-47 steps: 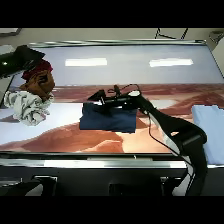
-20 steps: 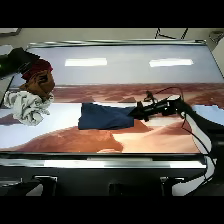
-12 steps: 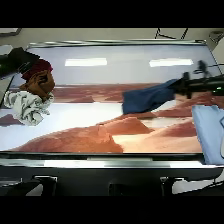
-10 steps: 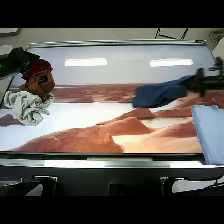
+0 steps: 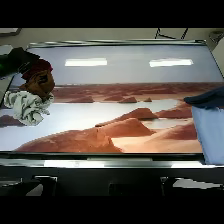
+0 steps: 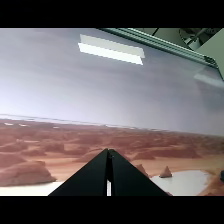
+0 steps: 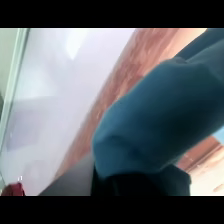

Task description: Fold the clothes and pants, and hang the long-sleeved shirts on hangers.

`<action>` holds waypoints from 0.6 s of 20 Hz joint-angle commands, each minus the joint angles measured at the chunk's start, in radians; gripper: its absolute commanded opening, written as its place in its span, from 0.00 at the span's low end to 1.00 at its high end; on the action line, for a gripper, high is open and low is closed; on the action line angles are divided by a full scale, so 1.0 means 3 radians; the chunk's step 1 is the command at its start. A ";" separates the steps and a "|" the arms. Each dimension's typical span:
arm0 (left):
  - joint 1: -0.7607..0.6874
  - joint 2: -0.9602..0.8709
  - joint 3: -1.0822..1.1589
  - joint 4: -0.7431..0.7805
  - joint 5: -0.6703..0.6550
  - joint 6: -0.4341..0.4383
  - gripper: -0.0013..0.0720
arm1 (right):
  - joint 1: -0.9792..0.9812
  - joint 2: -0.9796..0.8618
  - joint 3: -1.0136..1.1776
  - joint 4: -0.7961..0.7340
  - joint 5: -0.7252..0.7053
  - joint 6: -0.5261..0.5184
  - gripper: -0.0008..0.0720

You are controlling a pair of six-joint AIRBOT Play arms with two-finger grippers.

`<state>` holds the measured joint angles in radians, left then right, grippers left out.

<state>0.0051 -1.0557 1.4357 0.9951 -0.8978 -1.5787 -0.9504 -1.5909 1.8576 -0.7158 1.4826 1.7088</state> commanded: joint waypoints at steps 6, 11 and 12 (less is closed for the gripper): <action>-0.0001 0.0003 0.0000 0.0000 0.0001 0.0000 0.05 | -0.0627 0.0217 0.0022 -0.0721 0.0769 0.0289 0.06; -0.0001 0.0004 0.0000 -0.0001 0.0000 0.0000 0.05 | -0.0640 0.0277 -0.0242 -0.1788 0.1225 0.0266 0.07; -0.0001 0.0004 0.0000 -0.0001 0.0000 0.0000 0.05 | -0.0638 0.0327 -0.0416 -0.1958 0.1211 0.0223 0.07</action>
<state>0.0051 -1.0554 1.4357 0.9947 -0.8978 -1.5787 -1.1355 -1.5150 1.8099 -1.1191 1.7763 1.7889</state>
